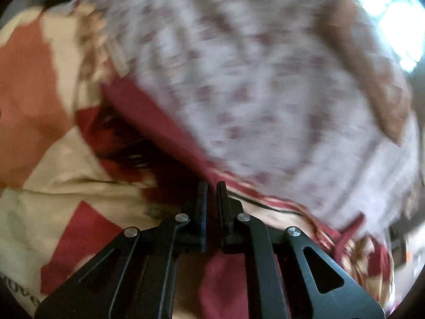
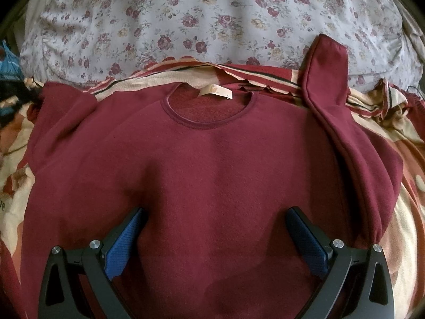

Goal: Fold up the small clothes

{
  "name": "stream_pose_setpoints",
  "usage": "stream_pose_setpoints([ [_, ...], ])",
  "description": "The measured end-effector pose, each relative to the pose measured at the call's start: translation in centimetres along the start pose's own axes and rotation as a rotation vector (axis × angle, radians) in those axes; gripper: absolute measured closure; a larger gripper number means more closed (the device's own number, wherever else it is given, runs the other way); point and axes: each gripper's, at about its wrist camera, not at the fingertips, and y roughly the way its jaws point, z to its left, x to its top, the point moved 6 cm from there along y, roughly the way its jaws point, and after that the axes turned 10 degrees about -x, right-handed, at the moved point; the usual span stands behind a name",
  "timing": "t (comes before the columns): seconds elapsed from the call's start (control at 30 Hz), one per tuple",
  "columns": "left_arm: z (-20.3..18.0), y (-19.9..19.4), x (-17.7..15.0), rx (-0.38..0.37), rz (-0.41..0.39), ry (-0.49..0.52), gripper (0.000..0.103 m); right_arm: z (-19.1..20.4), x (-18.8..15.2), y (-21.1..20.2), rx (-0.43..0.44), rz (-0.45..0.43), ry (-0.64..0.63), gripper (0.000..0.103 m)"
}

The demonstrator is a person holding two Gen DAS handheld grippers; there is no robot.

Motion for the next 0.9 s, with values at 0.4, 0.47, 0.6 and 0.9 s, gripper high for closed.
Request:
stream_pose_setpoints([
  [0.4, -4.9, -1.2, -3.1, -0.052, 0.052, 0.019, 0.087, 0.1, 0.1, 0.0, 0.001, -0.002, 0.003, 0.000],
  [0.47, -2.8, -0.6, -2.7, -0.029, 0.058, -0.060, 0.052, 0.1, 0.0, 0.0, 0.001, -0.003, 0.004, 0.000],
  [0.6, 1.7, -0.3, -1.0, 0.042, -0.053, -0.206, 0.023, 0.1, 0.1, 0.0, -0.002, -0.006, 0.003, 0.000],
  [0.9, 5.6, 6.4, 1.2, 0.128, -0.030, -0.263, 0.056, 0.1, -0.1, 0.1, 0.000, -0.008, 0.005, 0.000],
])
